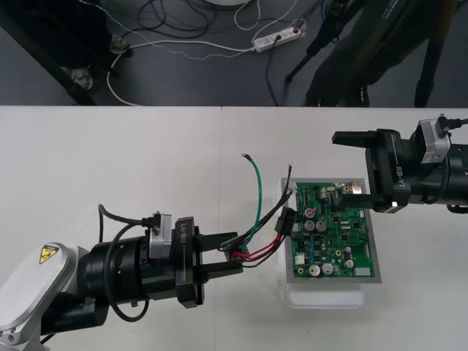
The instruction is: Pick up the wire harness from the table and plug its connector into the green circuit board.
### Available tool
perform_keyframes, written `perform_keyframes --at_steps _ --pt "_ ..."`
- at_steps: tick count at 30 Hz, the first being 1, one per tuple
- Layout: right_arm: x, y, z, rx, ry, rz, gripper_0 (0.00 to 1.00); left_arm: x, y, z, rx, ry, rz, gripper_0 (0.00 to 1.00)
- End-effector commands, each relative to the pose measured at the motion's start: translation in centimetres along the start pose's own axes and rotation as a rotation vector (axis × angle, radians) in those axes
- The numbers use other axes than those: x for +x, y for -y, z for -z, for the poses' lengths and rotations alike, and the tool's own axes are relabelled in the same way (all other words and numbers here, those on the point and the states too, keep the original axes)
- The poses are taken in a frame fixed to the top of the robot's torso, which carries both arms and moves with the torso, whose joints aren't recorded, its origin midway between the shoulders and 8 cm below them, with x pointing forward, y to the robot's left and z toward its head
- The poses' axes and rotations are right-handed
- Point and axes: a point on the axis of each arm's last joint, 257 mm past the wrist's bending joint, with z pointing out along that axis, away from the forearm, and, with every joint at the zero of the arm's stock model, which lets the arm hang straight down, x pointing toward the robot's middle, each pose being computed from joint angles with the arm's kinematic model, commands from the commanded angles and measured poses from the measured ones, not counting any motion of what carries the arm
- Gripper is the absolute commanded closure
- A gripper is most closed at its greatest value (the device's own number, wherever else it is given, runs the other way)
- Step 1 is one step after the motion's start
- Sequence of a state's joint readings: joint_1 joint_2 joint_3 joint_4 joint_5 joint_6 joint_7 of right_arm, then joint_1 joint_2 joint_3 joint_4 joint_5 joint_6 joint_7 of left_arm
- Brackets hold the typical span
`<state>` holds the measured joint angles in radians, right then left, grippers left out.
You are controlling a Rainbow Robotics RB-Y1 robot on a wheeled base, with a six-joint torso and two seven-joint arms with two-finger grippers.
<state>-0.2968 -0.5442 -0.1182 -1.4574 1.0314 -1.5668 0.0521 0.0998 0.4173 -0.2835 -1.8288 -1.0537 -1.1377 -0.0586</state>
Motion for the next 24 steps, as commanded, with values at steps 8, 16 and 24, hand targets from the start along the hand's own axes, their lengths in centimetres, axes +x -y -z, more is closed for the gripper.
perform_keyframes --at_steps 8,16,24 --pt "-1.2 0.5 0.5 -0.017 -0.016 0.087 0.0 -0.9 3.3 1.1 0.068 0.001 0.355 1.0" --pt "-1.2 0.5 0.5 -0.017 -0.016 0.087 0.0 -2.6 5.8 0.4 0.15 0.033 0.527 1.0" --pt "-1.3 0.5 0.5 -0.016 -0.011 0.083 0.0 -4.0 7.3 -0.3 0.218 0.031 0.664 1.0"
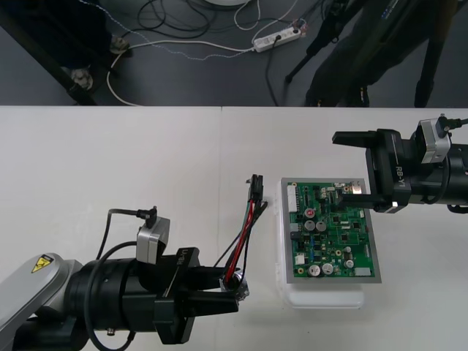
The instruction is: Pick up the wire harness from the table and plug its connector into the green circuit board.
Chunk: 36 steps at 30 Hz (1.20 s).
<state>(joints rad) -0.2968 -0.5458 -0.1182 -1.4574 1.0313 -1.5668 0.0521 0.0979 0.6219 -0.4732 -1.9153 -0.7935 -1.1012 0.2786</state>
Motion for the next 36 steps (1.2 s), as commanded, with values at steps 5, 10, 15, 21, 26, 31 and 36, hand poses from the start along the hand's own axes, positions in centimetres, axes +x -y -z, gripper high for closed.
perform_keyframes --at_steps 5,10,15,21,26,31,36 --pt "-1.4 0.5 0.5 -0.016 -0.005 0.083 0.0 -1.3 1.9 -1.0 0.058 -0.014 0.185 1.0" --pt "-1.4 0.5 0.5 -0.016 -0.006 0.083 0.0 -1.6 2.1 -1.3 0.078 -0.036 0.216 1.0" --pt "-1.5 0.5 0.5 -0.015 -0.001 0.083 0.0 -1.8 2.5 -1.8 0.103 -0.048 0.261 1.0" --pt "-1.6 0.5 0.6 -0.014 0.006 0.079 0.0 -2.1 3.0 -2.4 0.136 -0.077 0.332 1.0" --pt "-1.8 0.5 0.6 -0.013 0.009 0.076 0.0 -1.9 3.4 -2.7 0.154 -0.111 0.388 1.0" --pt "-1.8 0.5 0.8 -0.013 0.011 0.07 0.0 -1.7 4.1 -3.1 0.179 -0.148 0.443 1.0" --pt "-1.8 0.2 1.1 -0.008 0.017 0.056 0.0 -1.6 4.5 -3.4 0.197 -0.193 0.484 1.0"
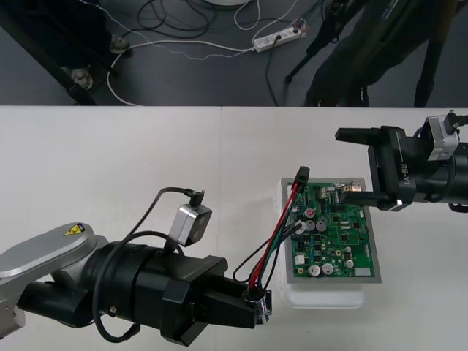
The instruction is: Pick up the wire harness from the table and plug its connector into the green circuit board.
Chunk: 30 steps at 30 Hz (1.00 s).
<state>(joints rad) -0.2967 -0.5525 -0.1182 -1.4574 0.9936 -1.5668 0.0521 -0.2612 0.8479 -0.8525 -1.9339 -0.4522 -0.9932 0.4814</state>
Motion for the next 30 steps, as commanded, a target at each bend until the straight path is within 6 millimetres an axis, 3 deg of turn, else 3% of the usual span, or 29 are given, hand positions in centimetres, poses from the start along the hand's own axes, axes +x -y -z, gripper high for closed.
perform_keyframes --at_steps 1,13,21,30 --pt "-0.9 0.1 0.9 -0.01 -0.014 0.055 0.0 -0.3 1.0 -0.7 0.005 -0.061 0.08 1.0" --pt "-1.9 0.1 1.3 -0.01 0.019 0.038 0.0 -0.1 1.8 -2.1 0.036 -0.156 0.176 1.0" --pt "-2.5 -1.3 0.6 -0.063 0.062 -0.013 0.0 -0.5 1.8 -2.3 0.029 -0.168 0.185 1.0" --pt "-2.9 -1.3 0.5 -0.074 0.07 -0.035 0.0 -0.7 1.6 -2.4 0.019 -0.167 0.191 1.0"
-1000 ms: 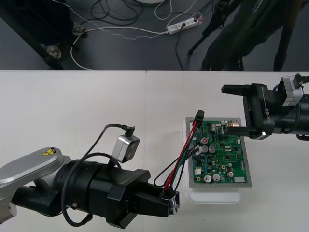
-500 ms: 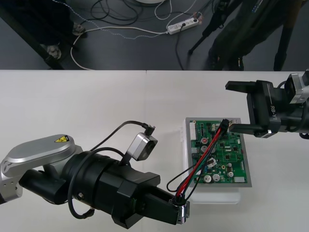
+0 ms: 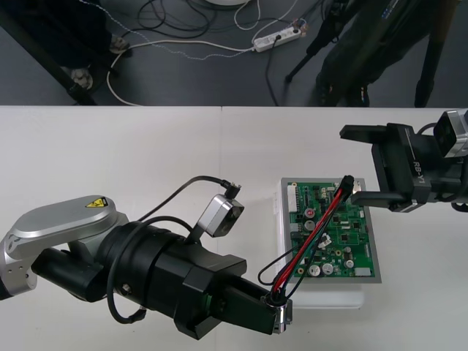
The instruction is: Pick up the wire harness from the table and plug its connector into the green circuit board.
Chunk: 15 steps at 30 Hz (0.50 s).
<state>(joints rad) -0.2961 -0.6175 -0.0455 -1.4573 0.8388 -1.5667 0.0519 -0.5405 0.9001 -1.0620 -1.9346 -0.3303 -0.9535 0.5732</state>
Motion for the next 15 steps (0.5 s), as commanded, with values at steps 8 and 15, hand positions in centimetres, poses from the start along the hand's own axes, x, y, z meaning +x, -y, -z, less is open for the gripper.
perform_keyframes --at_steps 8,15 --pt "-1.7 -0.7 -0.4 -0.048 0.044 -0.05 0.0 -0.4 0.7 -0.3 -0.013 -0.02 0.064 1.0" --pt "-2.6 -1.2 -1.1 -0.074 0.101 -0.163 0.0 -0.4 0.7 -0.4 -0.01 -0.02 0.066 1.0"
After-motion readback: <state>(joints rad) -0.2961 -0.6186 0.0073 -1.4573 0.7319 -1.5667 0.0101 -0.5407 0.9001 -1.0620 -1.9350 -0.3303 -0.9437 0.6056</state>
